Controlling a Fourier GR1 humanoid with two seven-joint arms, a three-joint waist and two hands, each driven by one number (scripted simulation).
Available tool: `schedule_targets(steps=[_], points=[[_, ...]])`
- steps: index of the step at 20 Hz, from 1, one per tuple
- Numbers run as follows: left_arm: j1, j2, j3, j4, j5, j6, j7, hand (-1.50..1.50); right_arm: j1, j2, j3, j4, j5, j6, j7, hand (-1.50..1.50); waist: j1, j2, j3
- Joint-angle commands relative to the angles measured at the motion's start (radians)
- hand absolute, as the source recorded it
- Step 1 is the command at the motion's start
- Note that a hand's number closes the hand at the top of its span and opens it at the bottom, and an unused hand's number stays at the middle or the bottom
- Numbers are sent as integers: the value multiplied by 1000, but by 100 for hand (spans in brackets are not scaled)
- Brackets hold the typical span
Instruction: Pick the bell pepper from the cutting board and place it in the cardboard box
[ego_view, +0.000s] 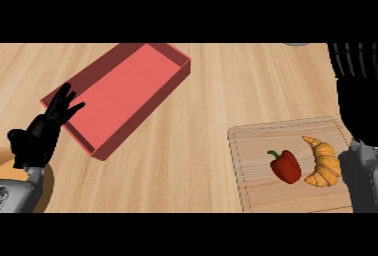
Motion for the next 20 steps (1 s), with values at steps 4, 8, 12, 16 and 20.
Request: schedule_targets(steps=[4, 8, 12, 16, 20], points=[[29, 91, 59, 51, -75, 60, 27, 0, 144, -93, 112, 122, -153, 346, 54, -150, 35, 16, 23], [45, 85, 48, 88, -87, 72, 53, 0, 38, -367, 198, -16, 212, 453, -61, -150, 42, -1, 10], [28, 82, 47, 109, -126, 114, 76, 0, 249, -327, 209, 280, 129, 578, -362, -150, 24, 28, 28], [49, 77, 42, 101, -132, 110, 70, 0, 193, -379, 163, 474, 101, 732, -625, -150, 47, 20, 26], [41, 53, 34, 114, -147, 128, 77, 0, 114, -460, 192, 523, 242, 651, -777, -150, 52, 19, 25]])
